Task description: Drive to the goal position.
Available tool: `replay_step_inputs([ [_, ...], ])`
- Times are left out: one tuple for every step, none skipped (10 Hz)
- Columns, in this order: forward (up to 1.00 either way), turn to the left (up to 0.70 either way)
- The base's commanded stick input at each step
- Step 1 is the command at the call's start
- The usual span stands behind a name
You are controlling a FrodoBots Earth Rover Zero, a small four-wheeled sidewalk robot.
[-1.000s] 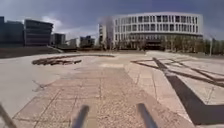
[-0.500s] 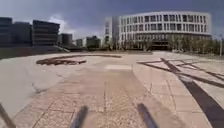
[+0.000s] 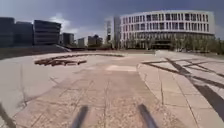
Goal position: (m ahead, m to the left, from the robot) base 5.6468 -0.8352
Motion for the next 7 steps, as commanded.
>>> replay_step_inputs([
  [0.70,0.00],
  [0.70,0.00],
  [0.70,0.00],
  [0.70,0.00],
  [0.70,0.00],
  [0.70,0.00],
  [0.70,0.00],
])
